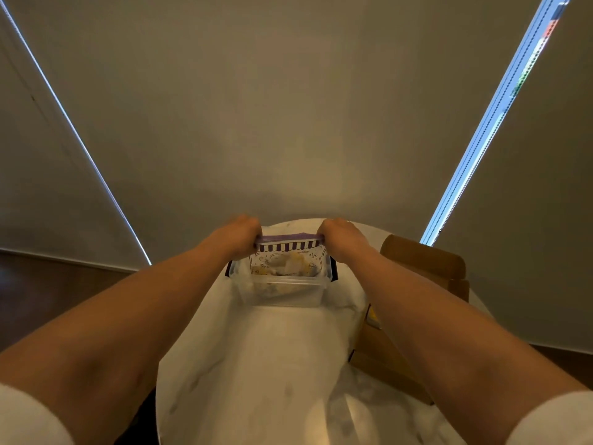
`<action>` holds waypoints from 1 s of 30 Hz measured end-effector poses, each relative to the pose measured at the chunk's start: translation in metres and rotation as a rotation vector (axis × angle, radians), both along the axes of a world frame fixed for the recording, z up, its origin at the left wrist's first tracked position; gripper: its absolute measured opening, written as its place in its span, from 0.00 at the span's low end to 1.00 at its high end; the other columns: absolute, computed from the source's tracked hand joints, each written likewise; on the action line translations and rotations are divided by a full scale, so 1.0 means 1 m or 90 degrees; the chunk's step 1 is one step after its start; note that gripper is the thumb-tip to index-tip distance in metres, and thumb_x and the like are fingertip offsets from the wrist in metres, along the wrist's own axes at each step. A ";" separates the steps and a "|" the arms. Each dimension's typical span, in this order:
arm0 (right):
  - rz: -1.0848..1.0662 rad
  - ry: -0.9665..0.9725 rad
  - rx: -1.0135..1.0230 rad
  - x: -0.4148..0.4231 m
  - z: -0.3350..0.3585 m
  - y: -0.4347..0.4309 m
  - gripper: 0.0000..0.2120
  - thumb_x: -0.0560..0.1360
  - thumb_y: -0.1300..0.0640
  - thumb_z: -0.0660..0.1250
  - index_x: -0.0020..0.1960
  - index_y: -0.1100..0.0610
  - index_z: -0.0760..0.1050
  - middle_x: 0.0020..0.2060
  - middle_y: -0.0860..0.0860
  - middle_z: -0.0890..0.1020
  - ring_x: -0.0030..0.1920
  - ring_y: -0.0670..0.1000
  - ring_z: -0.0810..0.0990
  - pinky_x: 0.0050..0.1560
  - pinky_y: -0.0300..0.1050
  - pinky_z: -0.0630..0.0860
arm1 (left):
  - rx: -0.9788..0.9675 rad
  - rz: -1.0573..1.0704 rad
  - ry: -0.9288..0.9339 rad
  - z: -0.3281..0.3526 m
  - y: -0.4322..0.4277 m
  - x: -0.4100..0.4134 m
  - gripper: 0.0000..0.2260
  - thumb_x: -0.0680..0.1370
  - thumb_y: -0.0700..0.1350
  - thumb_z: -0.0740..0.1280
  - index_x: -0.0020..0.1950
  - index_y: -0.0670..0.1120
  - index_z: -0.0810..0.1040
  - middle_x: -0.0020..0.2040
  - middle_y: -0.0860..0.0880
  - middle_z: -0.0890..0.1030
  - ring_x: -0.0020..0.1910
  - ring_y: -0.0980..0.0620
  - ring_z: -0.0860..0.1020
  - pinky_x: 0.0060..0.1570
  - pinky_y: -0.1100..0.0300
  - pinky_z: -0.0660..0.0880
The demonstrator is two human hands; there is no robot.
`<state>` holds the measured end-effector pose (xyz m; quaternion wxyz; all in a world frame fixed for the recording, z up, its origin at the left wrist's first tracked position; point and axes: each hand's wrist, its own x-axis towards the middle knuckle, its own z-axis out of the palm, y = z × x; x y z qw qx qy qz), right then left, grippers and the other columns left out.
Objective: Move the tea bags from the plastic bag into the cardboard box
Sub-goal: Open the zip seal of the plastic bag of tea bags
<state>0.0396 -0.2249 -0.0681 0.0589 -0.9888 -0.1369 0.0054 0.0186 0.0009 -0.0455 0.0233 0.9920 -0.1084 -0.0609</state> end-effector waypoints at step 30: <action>0.029 -0.116 0.307 -0.061 0.098 -0.016 0.08 0.76 0.66 0.65 0.49 0.57 0.81 0.41 0.51 0.82 0.40 0.49 0.79 0.35 0.38 0.73 | -0.598 0.013 -0.128 0.061 0.033 -0.056 0.09 0.73 0.36 0.73 0.42 0.52 0.81 0.39 0.48 0.81 0.40 0.50 0.79 0.44 0.51 0.77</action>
